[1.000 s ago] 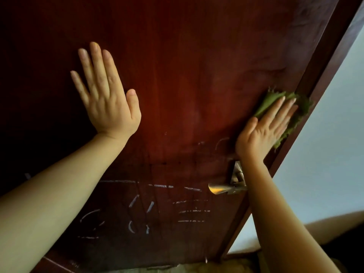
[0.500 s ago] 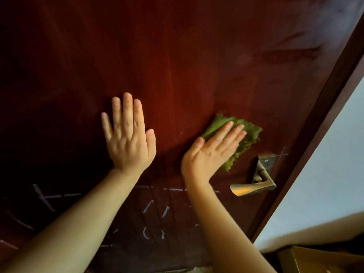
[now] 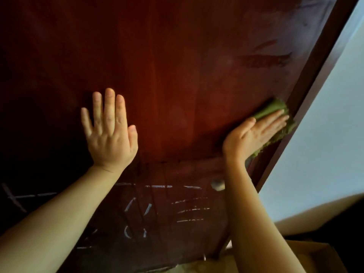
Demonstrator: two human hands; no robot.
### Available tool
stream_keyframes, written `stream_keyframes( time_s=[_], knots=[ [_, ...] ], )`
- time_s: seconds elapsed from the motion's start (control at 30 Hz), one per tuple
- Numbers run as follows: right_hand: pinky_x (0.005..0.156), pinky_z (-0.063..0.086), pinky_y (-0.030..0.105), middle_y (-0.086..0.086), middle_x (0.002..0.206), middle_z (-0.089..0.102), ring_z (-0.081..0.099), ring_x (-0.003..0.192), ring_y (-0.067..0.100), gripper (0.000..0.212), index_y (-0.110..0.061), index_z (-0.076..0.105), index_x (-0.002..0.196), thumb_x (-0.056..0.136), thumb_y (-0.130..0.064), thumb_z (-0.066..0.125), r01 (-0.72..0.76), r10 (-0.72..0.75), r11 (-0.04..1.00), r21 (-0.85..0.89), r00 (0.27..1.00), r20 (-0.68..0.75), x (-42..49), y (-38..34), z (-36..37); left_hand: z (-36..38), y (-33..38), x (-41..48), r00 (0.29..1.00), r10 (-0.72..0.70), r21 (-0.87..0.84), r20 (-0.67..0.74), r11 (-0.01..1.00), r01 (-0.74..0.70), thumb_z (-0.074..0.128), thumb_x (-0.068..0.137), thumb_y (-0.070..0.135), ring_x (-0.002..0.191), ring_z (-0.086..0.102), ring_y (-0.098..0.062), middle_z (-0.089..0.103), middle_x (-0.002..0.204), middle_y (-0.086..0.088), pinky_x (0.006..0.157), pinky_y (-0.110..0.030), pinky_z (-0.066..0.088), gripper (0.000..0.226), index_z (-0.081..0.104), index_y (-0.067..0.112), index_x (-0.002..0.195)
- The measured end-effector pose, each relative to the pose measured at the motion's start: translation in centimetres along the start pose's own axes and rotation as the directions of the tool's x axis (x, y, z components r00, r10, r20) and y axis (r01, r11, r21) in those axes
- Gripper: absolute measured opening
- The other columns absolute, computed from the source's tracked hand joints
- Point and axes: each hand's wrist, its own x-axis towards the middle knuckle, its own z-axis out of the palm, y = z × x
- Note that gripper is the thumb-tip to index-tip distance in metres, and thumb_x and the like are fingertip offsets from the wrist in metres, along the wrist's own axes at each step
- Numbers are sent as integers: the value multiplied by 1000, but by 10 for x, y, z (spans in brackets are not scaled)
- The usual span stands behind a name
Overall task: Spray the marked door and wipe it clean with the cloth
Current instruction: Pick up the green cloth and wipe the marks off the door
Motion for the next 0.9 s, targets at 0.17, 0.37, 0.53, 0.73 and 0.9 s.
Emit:
stream_keyframes(
  time_s=[0.17,0.37,0.53,0.73,0.9],
  knots=[
    [124,5,41,19,165,-1,0,153,30,70,-1,2,157,97,-32,21,-450,450,891,60,893,6,-23,-2,0,1,-2,-3,999,-14,31,-34,999,15,37,100,27,153,1,-26,26,159,-19,122,-51,6,65,10,10,157],
    [124,1,45,24,163,-3,-5,152,36,73,2,4,155,95,-27,32,-103,97,994,36,986,138,-84,-58,23,-2,-3,1,999,-33,26,-43,999,34,33,100,30,152,4,-25,29,157,-20,121,-53,10,63,11,10,156],
    [122,5,49,28,160,12,5,149,43,79,-1,9,154,92,-31,45,412,-388,911,-28,877,284,-128,-100,39,-24,-9,8,997,-54,17,53,998,54,50,89,29,149,11,-28,28,157,-13,119,-51,14,70,25,10,151],
    [122,0,46,25,162,11,6,150,41,76,-7,7,157,97,-33,45,652,-597,756,-67,727,338,-161,-166,54,-65,-76,19,990,81,-226,118,973,-53,47,91,16,149,23,-28,34,157,-14,120,-45,20,60,31,6,149],
    [121,-8,40,13,165,2,2,152,33,76,-12,4,158,99,-39,42,843,-771,536,-57,515,375,-180,-261,71,-87,-164,33,982,-97,-85,162,990,112,43,91,24,152,3,-23,9,162,-5,122,-50,9,70,18,4,154]
  ],
)
